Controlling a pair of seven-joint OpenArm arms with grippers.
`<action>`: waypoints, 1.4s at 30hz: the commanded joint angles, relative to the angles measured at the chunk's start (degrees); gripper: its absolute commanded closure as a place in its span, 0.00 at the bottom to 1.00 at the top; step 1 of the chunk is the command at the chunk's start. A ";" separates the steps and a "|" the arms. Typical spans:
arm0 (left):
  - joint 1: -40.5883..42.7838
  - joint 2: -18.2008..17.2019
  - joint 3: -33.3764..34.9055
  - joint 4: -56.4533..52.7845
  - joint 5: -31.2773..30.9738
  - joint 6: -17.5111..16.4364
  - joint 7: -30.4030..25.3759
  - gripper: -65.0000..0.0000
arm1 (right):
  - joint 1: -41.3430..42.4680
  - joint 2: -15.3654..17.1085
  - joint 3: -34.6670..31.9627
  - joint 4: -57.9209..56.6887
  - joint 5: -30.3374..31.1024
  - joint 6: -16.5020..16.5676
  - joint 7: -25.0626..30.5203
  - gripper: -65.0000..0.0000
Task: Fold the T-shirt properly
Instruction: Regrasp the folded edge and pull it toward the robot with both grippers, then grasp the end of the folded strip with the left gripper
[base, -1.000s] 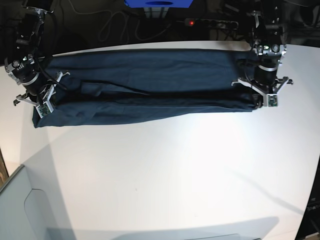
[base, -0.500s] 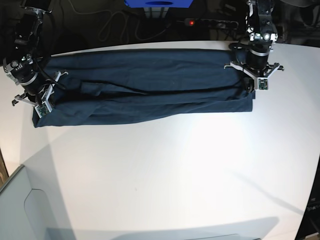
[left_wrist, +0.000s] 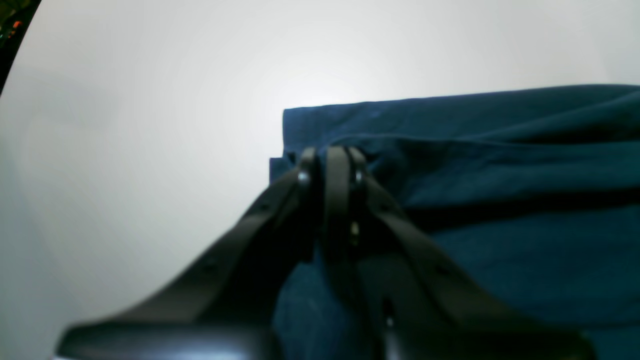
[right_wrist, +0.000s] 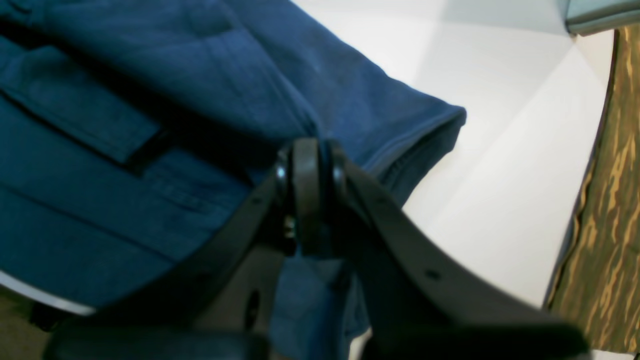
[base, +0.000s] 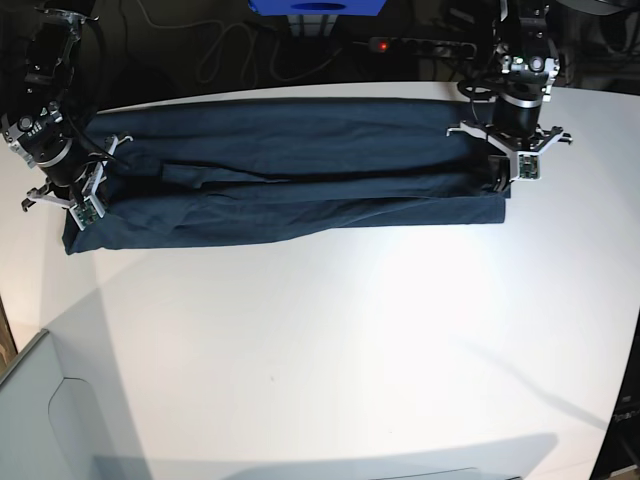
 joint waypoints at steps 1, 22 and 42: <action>0.15 -0.41 -0.44 1.07 -0.13 0.21 -1.46 1.00 | 0.09 1.07 0.46 0.87 0.26 1.21 0.86 1.00; 1.38 -0.76 -0.62 1.42 0.31 0.21 -1.63 1.00 | -1.94 5.47 0.46 0.69 0.26 1.21 0.77 1.00; 2.78 -0.85 -0.71 0.89 0.31 0.21 -1.28 1.00 | -5.01 6.00 0.37 0.69 0.26 1.30 0.86 0.90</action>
